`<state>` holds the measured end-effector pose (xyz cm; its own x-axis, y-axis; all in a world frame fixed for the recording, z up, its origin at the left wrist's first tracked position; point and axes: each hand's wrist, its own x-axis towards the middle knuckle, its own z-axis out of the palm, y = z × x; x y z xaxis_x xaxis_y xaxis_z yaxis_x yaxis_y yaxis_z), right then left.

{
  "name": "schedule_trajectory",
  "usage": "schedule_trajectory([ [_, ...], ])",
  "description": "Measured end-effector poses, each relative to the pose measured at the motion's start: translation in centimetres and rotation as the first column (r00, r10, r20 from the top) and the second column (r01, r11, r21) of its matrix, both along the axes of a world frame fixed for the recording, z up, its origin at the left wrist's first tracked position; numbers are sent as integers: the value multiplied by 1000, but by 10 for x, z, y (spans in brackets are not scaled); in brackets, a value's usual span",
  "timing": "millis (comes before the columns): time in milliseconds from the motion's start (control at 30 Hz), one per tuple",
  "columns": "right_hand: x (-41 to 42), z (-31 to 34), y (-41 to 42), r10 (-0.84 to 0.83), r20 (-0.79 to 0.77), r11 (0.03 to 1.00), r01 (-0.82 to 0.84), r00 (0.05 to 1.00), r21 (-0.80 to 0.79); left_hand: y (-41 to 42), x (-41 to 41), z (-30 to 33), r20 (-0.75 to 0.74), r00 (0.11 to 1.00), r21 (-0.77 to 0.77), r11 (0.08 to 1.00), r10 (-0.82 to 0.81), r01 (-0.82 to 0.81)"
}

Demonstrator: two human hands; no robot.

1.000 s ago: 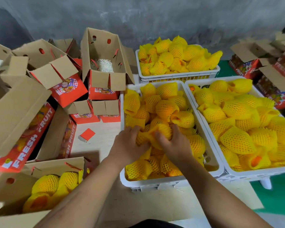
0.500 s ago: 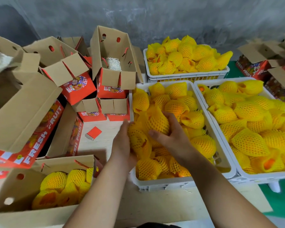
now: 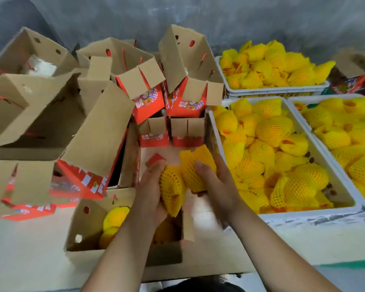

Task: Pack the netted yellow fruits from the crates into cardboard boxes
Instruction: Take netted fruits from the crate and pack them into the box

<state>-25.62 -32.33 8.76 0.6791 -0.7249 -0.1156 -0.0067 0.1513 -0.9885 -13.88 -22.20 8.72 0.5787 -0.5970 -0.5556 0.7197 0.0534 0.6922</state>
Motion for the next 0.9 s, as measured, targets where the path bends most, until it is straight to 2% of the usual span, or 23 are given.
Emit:
schedule_trajectory([
  [100, 26, -1, 42, -19, 0, 998, 19, 1000, -64, 45, 27, -9, -80, 978, 82, 977, -190, 197],
  [167, 42, -5, 65, -41, 7, 996, 41, 999, -80, 73, 43, -18, -140, 939, 83, 941, -314, 327],
  [233, 56, -11, 84, -16, -9, 997, 15, 1000, -70, 97, 59, -27, -107, 953, 65, 954, -284, 292],
  [367, 74, -29, 121, 111, -155, 994, -112, 982, 2, 142, 91, -41, -64, 994, 151, 983, -92, 100],
  [433, 78, -42, 137, 135, -250, 987, -152, 959, -51, 163, 99, -48, -48, 997, 195, 978, -67, 75],
  [533, 88, -67, 143, 146, -496, 950, -260, 856, -171, 178, 105, -61, -8, 1000, 212, 977, -8, 10],
  [667, 115, -99, 134, 92, -747, 940, -305, 658, -153, 174, 106, -68, 53, 998, 299, 954, -24, 8],
  [733, 129, -110, 134, 92, -815, 932, -338, 572, -132, 169, 103, -70, 94, 994, 342, 939, -50, 15],
  [833, 139, -113, 142, 229, -851, 932, -357, 472, 53, 164, 104, -69, 4, 999, 366, 930, -35, 31],
  [900, 138, -109, 146, 271, -836, 936, -334, 478, 112, 164, 108, -70, -88, 996, 379, 925, -3, 37],
])
